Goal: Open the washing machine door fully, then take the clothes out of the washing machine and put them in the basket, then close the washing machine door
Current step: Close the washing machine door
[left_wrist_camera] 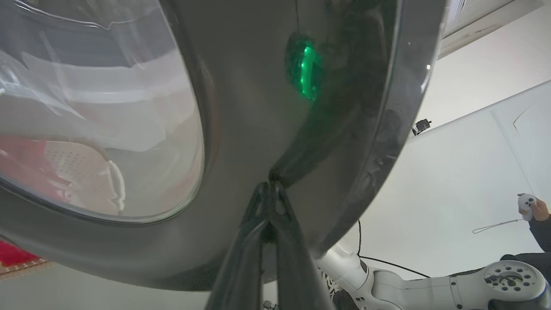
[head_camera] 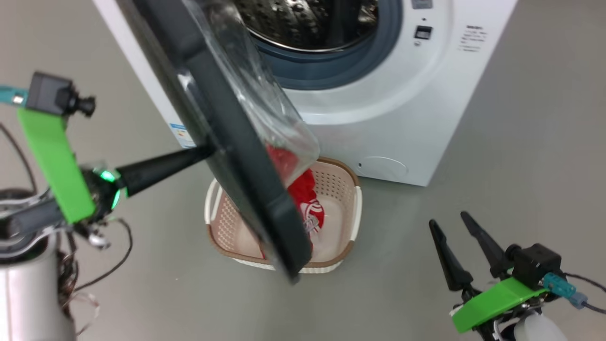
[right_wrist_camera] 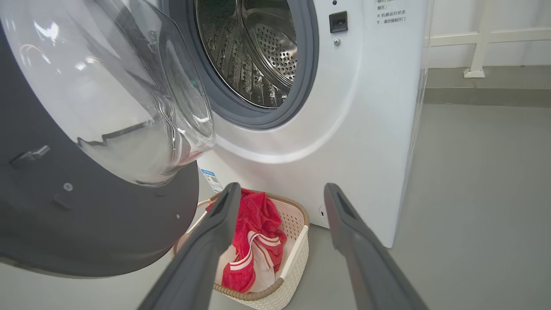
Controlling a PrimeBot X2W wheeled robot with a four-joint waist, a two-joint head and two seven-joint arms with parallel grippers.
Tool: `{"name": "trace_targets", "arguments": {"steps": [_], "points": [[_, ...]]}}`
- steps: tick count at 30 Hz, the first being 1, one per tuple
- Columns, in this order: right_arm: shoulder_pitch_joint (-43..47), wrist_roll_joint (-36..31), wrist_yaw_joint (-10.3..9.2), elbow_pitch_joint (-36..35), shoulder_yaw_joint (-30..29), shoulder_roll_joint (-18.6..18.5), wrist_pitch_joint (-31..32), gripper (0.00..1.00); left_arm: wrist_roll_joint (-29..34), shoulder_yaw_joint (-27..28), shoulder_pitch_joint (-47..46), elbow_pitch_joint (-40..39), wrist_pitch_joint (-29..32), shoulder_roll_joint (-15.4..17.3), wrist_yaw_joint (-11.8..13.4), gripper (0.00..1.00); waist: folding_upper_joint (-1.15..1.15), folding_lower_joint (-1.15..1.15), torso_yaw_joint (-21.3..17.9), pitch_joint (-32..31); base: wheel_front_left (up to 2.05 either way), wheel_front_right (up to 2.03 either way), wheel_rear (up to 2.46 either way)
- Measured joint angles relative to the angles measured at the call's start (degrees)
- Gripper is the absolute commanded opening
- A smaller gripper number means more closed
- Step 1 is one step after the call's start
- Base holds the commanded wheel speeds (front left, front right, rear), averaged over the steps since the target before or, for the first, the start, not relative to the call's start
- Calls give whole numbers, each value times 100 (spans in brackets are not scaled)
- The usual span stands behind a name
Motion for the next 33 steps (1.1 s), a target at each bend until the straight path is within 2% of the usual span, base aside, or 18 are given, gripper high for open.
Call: {"name": "trace_targets", "arguments": {"steps": [9,20,27,33], "points": [[-121,-15,1,-47,-42,118,0,100,193,-118,-555,412,-565,-143,-1,0,0,0,-496,192,0,0,0],[-333,-16,0,-92,-65,203,0,100,344,-213,-1185,856,-1380,-149,-2,0,0,0,-1041,414,0,0,0],[-395,-16,0,-119,-66,318,0,100,386,-207,-1580,1284,-1992,-68,-4,0,0,0,-1407,547,0,0,0],[-510,-16,0,-142,-58,394,0,100,436,-256,-1906,1646,-2470,144,-5,0,0,0,-1686,684,0,0,0]]}}
